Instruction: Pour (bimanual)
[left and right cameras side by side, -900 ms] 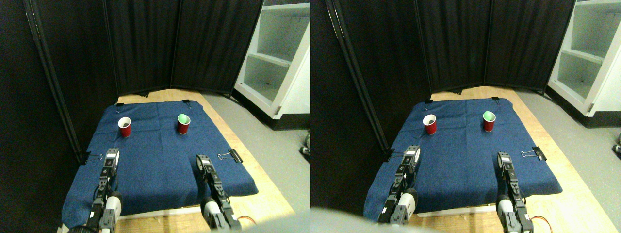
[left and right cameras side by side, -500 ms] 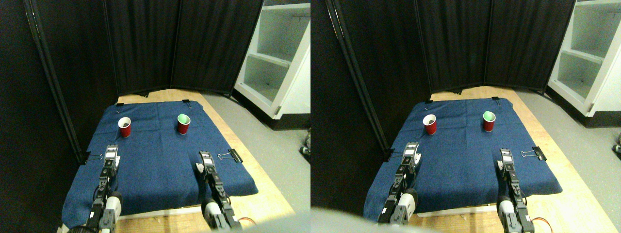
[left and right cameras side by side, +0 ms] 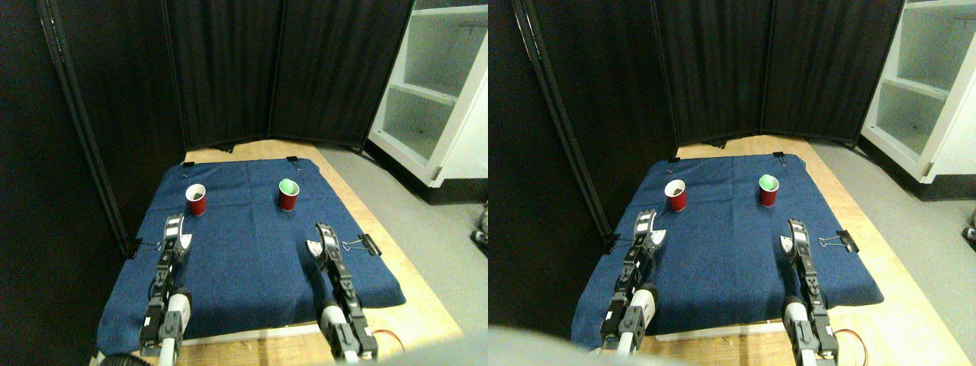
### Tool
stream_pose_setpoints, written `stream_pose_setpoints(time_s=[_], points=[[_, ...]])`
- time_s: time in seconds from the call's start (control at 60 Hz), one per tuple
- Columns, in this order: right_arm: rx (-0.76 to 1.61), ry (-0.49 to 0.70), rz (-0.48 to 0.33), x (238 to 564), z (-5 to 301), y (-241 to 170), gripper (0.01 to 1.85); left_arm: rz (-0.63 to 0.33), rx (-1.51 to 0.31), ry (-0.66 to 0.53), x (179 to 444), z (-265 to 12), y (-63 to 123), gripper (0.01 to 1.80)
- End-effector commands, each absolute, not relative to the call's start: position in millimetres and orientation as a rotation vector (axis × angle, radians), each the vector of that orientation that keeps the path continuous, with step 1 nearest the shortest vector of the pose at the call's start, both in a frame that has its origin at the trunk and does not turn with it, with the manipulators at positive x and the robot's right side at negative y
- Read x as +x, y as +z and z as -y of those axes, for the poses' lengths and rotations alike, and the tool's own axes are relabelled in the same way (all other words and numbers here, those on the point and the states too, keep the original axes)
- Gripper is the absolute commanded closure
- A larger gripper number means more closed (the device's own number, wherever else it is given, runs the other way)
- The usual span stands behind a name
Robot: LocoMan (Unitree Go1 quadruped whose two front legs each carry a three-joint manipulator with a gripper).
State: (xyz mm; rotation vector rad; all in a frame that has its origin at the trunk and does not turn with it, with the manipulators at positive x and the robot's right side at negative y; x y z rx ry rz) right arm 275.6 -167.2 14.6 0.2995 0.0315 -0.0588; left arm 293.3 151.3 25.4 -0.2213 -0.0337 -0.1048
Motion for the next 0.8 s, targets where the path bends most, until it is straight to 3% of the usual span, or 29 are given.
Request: stream_pose_setpoints(time_s=[0.017,0.283,0.55,0.8], points=[[0.362,-0.037,-0.001,283,164,28,1.46,0.068,-0.303,-0.065,299,-147,35.1,1.28],[0.569,-0.07,-0.007,303,170,36,1.4,0.075,-0.513,0.082,312,-150,37.4,1.04],[0.7,-0.14,0.021,316,167,42,1.21,0.066,-0.808,0.158,327,-147,42.6,0.96],[0.879,-0.21,0.004,324,162,37,1.02,0.045,-0.894,0.188,341,-146,36.9,0.88]])
